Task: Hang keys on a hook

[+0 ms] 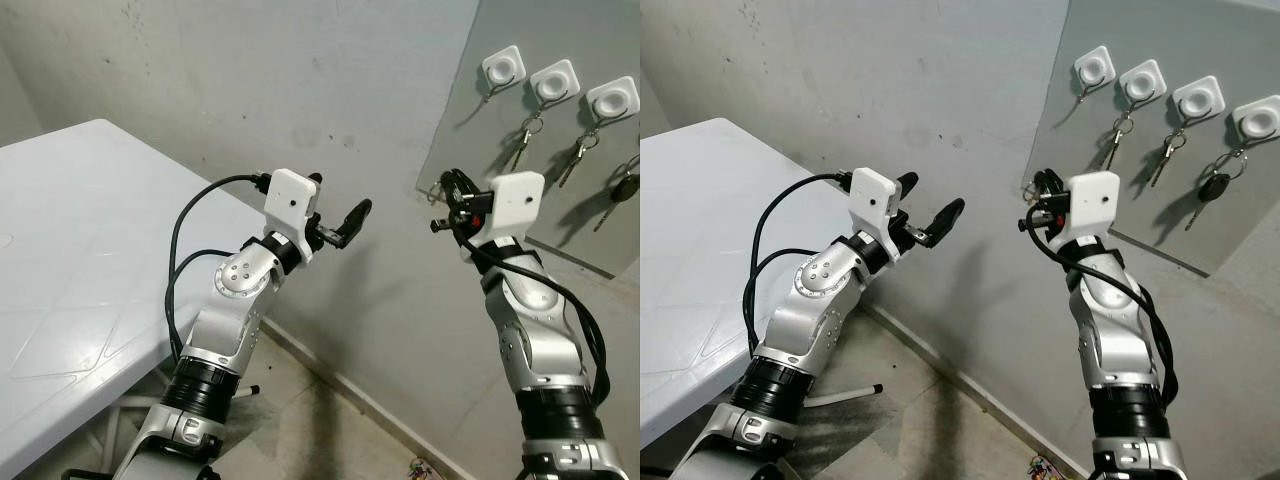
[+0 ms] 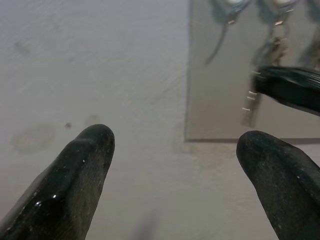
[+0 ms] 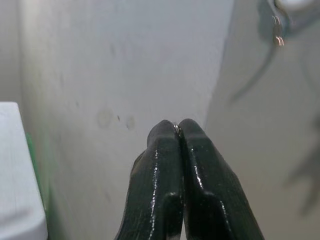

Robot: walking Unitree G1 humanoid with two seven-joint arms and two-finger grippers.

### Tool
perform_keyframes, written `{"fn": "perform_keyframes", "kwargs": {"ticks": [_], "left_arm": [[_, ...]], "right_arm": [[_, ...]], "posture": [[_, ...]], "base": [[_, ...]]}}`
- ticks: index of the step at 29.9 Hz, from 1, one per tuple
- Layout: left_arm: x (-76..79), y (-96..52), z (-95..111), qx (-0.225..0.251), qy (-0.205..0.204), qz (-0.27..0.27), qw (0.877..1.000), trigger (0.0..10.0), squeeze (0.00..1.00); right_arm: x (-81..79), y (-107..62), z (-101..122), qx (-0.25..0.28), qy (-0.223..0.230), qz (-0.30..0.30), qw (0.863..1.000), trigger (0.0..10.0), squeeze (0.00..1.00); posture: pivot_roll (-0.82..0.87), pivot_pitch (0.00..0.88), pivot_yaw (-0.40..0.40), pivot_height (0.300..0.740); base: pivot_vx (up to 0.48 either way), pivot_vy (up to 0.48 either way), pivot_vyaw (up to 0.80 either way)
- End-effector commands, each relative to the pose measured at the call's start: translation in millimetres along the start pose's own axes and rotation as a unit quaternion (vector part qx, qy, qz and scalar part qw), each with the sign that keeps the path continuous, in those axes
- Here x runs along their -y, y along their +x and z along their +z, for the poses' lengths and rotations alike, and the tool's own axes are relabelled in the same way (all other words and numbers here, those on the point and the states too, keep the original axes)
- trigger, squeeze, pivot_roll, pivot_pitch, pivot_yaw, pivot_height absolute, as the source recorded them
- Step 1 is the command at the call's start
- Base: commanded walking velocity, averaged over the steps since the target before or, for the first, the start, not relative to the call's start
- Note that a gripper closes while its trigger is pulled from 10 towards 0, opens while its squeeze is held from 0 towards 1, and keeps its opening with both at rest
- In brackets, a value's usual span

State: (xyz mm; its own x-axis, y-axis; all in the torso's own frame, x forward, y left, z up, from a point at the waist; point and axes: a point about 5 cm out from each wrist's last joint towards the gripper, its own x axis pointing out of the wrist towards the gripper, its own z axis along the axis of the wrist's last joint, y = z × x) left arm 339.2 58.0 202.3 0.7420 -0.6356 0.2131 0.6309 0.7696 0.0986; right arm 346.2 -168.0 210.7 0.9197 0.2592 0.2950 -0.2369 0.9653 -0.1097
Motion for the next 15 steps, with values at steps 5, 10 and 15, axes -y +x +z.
{"fn": "perform_keyframes", "kwargs": {"ticks": [5, 10, 15], "left_arm": [[7.0, 3.8, 11.8, 0.014, 0.004, -0.025, 1.000, 10.0, 0.00], [7.6, 3.8, 12.7, 0.014, 0.003, -0.028, 1.000, 10.0, 0.00], [8.4, 3.9, 14.3, 0.014, 0.001, -0.028, 1.000, 10.0, 0.00]], "right_arm": [[1.9, 20.0, 21.6, 0.038, 0.003, 0.016, 0.999, 10.0, 0.00], [3.4, 33.7, 34.7, 0.058, 0.002, 0.018, 0.998, 10.0, 0.00], [6.7, 47.9, 47.5, 0.075, 0.000, 0.013, 0.997, 10.0, 0.00]], "posture": [[0.02, 0.000, -0.032, 0.740], [0.02, 0.000, -0.030, 0.740], [0.02, 0.000, -0.032, 0.740]], "base": [[0.000, 0.000, 0.00], [0.000, 0.000, 0.00], [0.000, 0.000, 0.00]]}}
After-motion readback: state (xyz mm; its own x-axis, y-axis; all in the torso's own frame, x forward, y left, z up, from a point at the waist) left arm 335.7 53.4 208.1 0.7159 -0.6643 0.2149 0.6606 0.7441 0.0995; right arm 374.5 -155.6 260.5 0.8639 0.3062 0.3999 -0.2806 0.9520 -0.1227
